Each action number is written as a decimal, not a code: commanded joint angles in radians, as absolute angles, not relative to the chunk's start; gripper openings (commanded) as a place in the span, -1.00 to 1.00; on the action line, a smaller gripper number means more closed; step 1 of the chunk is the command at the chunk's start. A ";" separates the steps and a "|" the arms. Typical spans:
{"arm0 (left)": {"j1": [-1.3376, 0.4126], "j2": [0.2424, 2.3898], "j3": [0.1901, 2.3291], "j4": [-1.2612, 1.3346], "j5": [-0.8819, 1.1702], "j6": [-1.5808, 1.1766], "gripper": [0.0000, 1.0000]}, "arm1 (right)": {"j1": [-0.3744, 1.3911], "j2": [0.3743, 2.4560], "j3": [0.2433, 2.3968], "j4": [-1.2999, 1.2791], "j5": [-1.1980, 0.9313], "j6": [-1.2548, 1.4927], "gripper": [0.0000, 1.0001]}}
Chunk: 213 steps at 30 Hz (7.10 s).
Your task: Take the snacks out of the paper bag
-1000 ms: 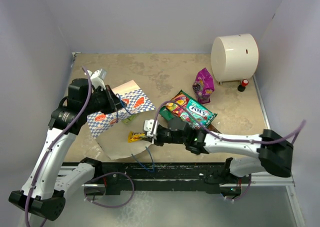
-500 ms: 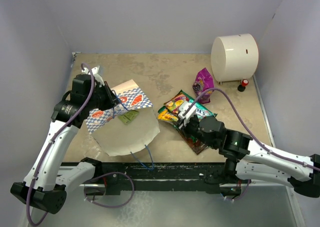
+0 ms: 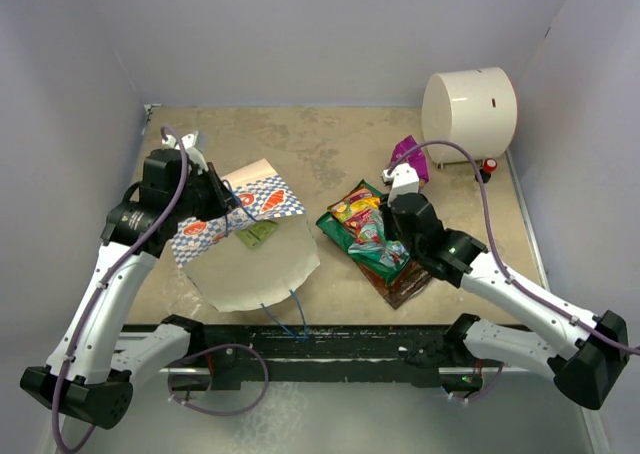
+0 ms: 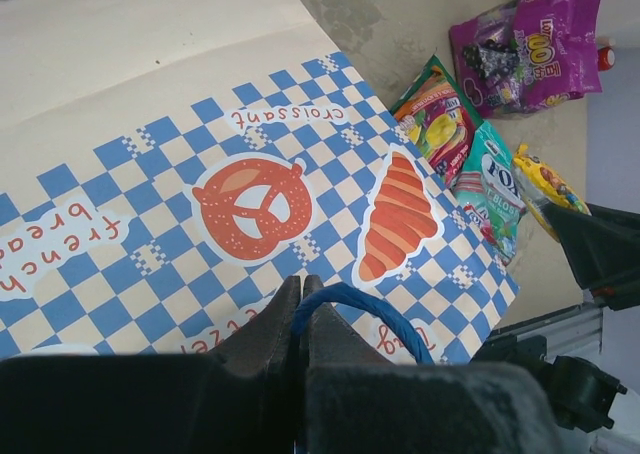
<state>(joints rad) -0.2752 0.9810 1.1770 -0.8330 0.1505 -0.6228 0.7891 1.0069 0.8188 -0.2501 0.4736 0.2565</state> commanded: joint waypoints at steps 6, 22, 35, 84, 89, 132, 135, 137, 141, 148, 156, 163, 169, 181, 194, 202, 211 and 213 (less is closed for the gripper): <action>-0.271 0.980 1.242 -0.814 0.175 -0.571 -1.00 | 0.733 0.988 0.751 -0.212 0.413 0.363 -0.55; -0.271 0.988 1.239 -0.815 0.211 -0.558 -1.00 | 0.719 1.055 0.762 -0.407 0.548 0.773 -0.49; -0.271 0.981 1.241 -0.815 0.216 -0.560 -1.00 | 0.719 1.020 0.783 -0.319 0.466 0.630 0.18; -0.271 1.009 1.351 -0.869 0.323 -0.551 -1.00 | 1.174 1.095 0.565 0.439 0.005 -0.587 0.53; -0.271 1.016 1.330 -0.840 0.354 -0.554 -1.00 | 1.175 0.893 0.566 0.208 -0.171 -0.725 0.47; -0.271 1.041 1.394 -0.882 0.469 -0.536 -1.00 | 1.113 2.174 1.396 0.483 0.273 -1.055 0.34; -0.271 1.041 1.406 -0.898 0.470 -0.527 -1.00 | 1.091 2.198 1.425 0.491 0.274 -1.064 0.25; -0.271 1.040 1.411 -0.904 0.472 -0.525 -1.00 | 1.076 2.214 1.448 0.495 0.261 -1.077 0.15; -0.271 1.037 1.413 -0.909 0.484 -0.525 -1.00 | 1.051 2.271 1.536 0.457 0.263 -1.096 -0.14; -0.271 1.034 1.430 -0.923 0.468 -0.516 -1.00 | 1.034 2.262 1.582 0.412 0.214 -1.100 -0.71; -0.271 1.044 1.458 -0.916 0.421 -0.526 -1.00 | 1.045 2.041 1.455 0.302 -0.027 -0.973 -1.00; -0.271 1.045 1.461 -0.901 0.383 -0.554 -1.00 | 1.072 1.838 1.297 0.211 -0.222 -0.939 -1.00; -0.272 1.044 1.461 -0.878 0.374 -0.578 -1.00 | 1.073 1.696 1.177 0.143 -0.446 -0.930 -1.00; -0.271 1.091 1.509 -0.834 0.384 -0.596 -1.00 | 1.094 1.596 1.132 0.009 -0.511 -0.920 -1.00; -0.270 1.169 1.600 -0.867 0.291 -0.593 -1.00 | 1.088 1.162 1.104 -0.136 -0.552 -0.869 -1.00; -0.270 1.181 1.598 -0.897 0.226 -0.591 -1.00 | 0.988 1.010 1.033 -0.007 -0.049 -0.685 -1.00; -0.268 1.166 1.589 -0.936 0.138 -0.601 -1.00 | 0.705 1.149 1.051 -0.133 -0.068 -0.619 -1.00; -0.268 1.162 1.592 -0.947 0.114 -0.600 -1.00 | 0.675 1.219 1.074 -0.157 -0.081 -0.610 -1.00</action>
<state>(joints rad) -0.2749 1.1873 1.5631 -0.9421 0.1768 -0.5888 0.7162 1.1175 1.0264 -0.0986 -0.0849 -0.6491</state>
